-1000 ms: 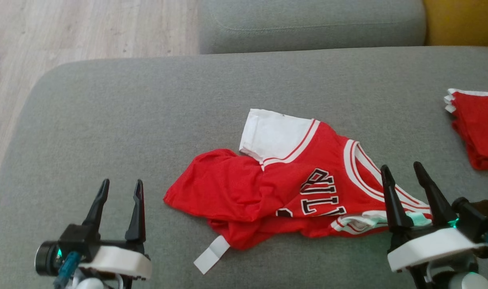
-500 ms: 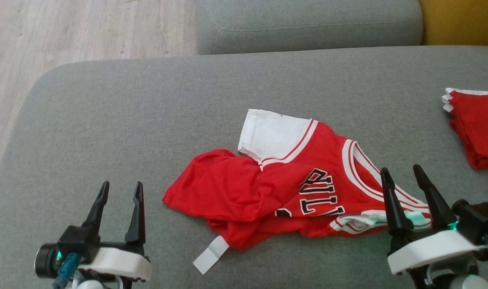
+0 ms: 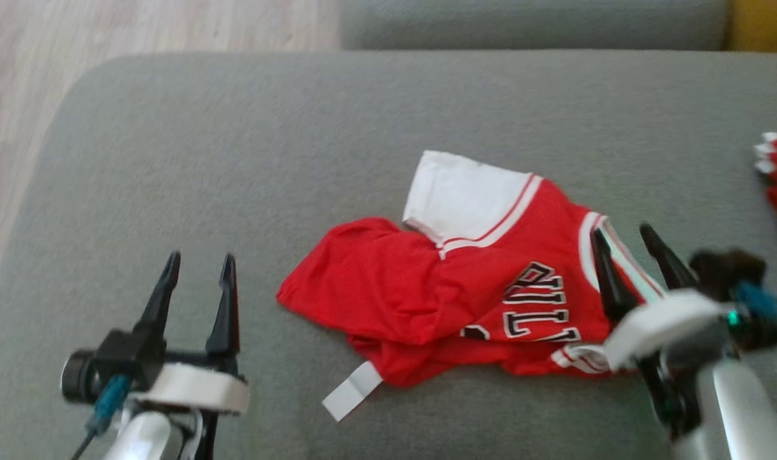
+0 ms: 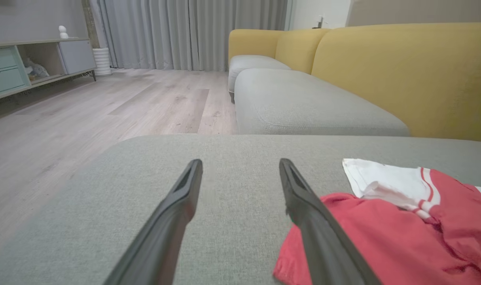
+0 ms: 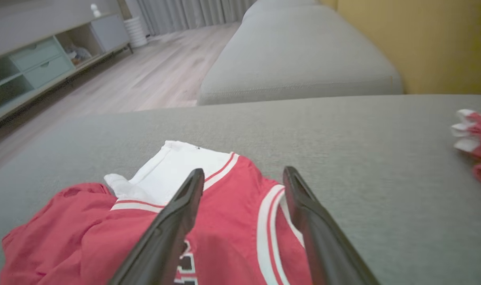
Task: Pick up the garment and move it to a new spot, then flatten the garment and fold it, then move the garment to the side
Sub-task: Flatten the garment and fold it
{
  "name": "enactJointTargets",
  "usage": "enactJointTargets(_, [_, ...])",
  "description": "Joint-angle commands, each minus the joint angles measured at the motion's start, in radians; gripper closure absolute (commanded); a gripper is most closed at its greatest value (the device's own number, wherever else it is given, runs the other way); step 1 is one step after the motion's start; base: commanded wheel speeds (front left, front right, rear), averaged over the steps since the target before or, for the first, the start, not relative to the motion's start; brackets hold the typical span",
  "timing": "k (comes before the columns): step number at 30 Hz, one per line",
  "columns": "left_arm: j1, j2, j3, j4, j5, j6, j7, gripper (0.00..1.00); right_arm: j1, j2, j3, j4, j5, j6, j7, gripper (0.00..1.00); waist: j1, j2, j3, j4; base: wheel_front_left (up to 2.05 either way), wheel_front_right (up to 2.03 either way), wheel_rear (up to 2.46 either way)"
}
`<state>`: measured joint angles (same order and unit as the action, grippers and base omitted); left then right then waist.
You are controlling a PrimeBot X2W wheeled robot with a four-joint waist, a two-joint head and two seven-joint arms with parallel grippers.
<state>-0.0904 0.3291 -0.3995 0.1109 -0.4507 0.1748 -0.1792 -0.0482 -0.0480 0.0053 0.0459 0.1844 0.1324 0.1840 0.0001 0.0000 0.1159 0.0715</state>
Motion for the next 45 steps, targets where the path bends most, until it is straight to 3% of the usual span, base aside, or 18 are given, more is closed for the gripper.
enactJointTargets(1, [-0.070, 0.007, 0.027, -0.029, -0.001, -0.006, -0.015, 0.00, -0.089, -0.024, 0.040, 0.010, 0.003, -0.002, 0.013, 0.00, -0.0001, 0.0000, 0.044, 0.045, 0.00, 0.00, 0.00])
enactJointTargets(6, [-0.134, -0.031, 0.007, 0.012, -0.004, -0.035, -0.039, 0.00, -0.293, -0.080, 0.120, 0.234, 0.027, -0.002, 0.092, 0.00, -0.0001, 0.0000, 0.098, 0.115, 0.00, 0.00, 0.00])
enactJointTargets(13, [-0.178, -0.065, -0.011, 0.060, -0.003, -0.061, -0.059, 0.00, -0.471, -0.148, 0.162, 0.455, 0.030, -0.002, 0.147, 0.00, -0.0001, 0.0000, 0.123, 0.168, 0.00, 0.00, 0.00])
enactJointTargets(21, [-0.199, -0.087, -0.007, 0.105, -0.002, -0.079, -0.075, 0.00, -0.591, -0.180, 0.191, 0.701, 0.039, -0.002, 0.270, 0.00, -0.0001, 0.0000, 0.132, 0.190, 0.00, 0.00, 0.00])
enactJointTargets(22, [-0.198, -0.088, -0.005, 0.108, -0.001, -0.079, -0.076, 0.00, -0.596, -0.176, 0.192, 0.718, 0.048, -0.002, 0.285, 0.26, -0.0001, 0.0000, 0.131, 0.189, 0.00, 0.00, 0.00])
enactJointTargets(23, [-0.197, -0.088, -0.003, 0.110, -0.001, -0.079, -0.077, 0.00, -0.599, -0.171, 0.193, 0.730, 0.060, -0.002, 0.294, 0.82, -0.0001, 0.0000, 0.130, 0.187, 0.00, 0.00, 0.00])
enactJointTargets(24, [-0.194, -0.089, 0.000, 0.112, -0.001, -0.078, -0.078, 0.00, -0.600, -0.168, 0.193, 0.737, 0.070, -0.002, 0.298, 1.00, -0.0001, 0.0000, 0.128, 0.184, 0.00, 0.00, 0.00])
enactJointTargets(32, [-0.163, -0.075, 0.023, 0.110, 0.005, -0.066, -0.081, 0.00, -0.504, -0.147, 0.131, 0.632, 0.140, -0.002, 0.179, 1.00, -0.0001, 0.0000, 0.094, 0.124, 0.00, 0.00, 0.00])
enactJointTargets(38, [-0.135, -0.053, 0.033, 0.093, 0.005, -0.055, -0.080, 0.00, -0.299, -0.124, -0.008, 0.469, 0.141, -0.002, 0.120, 1.00, -0.0001, 0.0000, 0.075, 0.071, 0.00, 0.00, 0.00])
enactJointTargets(45, [-0.110, -0.032, 0.042, 0.072, -0.002, -0.042, -0.068, 0.00, -0.037, -0.034, -0.180, 0.259, 0.105, -0.002, 0.121, 1.00, -0.0001, 0.0000, 0.066, 0.031, 0.00, 0.00, 0.00])
